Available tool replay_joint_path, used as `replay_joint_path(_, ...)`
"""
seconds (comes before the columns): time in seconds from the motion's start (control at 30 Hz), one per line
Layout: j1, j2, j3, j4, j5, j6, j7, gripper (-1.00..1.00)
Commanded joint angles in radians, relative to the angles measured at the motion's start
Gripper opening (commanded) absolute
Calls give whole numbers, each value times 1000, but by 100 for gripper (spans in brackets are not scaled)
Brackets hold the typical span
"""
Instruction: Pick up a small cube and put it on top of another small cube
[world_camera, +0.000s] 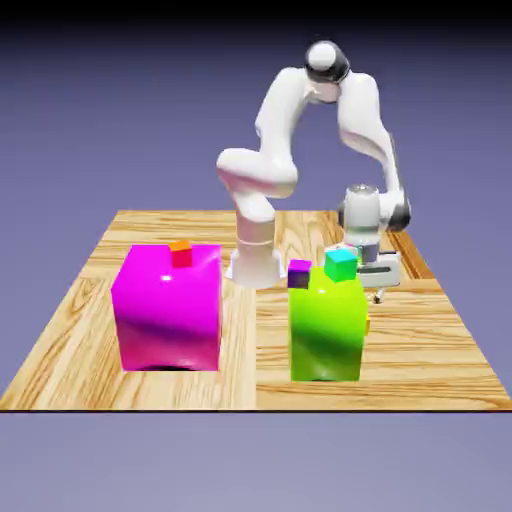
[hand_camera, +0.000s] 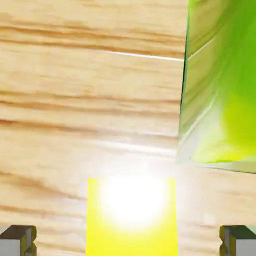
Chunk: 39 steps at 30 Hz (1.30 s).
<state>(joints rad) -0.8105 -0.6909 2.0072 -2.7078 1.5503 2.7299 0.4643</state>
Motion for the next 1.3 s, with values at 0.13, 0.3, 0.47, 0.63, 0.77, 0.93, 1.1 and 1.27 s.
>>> replay_joint_path(0.13,-130,-115,150,70,195,-42,-134,0)
replay_joint_path(0.3,-43,-38,50,23,65,-14,-44,-100)
replay_joint_path(0.47,102,90,-117,-55,-153,33,105,-100)
replay_joint_path(0.63,202,118,-294,-50,-338,-34,294,-100)
replay_joint_path(0.77,267,106,-439,-18,-476,-125,460,-100)
replay_joint_path(0.93,348,92,-620,22,-648,-239,666,-100)
replay_joint_path(1.1,428,77,-801,62,-820,-353,873,-100)
replay_joint_path(1.27,509,63,-982,102,-991,-467,1080,-100)
